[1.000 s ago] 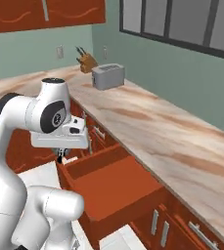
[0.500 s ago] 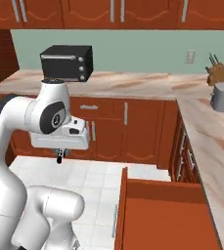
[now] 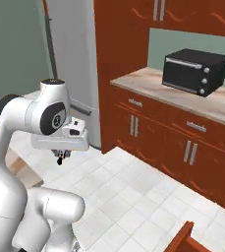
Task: Take the tongs from the drawer on the left and place them on the dining counter next to the tray containing the hot dog.
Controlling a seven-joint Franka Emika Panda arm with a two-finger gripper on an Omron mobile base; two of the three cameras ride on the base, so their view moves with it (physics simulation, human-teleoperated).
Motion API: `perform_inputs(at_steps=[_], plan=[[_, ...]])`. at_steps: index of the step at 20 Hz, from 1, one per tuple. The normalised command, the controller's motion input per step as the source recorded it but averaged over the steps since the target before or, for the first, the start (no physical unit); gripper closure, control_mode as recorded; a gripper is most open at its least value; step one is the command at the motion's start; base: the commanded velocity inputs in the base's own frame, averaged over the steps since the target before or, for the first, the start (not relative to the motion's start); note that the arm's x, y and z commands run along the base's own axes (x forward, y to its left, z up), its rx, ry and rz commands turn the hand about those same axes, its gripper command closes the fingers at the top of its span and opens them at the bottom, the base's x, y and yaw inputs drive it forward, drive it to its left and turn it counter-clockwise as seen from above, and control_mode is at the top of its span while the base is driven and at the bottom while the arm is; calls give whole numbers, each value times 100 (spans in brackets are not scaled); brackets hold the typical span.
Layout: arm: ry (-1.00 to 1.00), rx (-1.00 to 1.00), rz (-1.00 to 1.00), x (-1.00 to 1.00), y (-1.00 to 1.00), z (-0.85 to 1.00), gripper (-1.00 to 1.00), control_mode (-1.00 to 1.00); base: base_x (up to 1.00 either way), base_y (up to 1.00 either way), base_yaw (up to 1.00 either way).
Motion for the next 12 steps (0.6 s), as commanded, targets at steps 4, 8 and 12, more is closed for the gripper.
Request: perform_inputs(at_steps=[4,8,12], plan=[[0,0,0,0,0,0,100,100,0,15,97],[0,0,0,0,0,0,100,100,0,19,87],[0,0,0,0,0,0,100,100,0,29,79]])
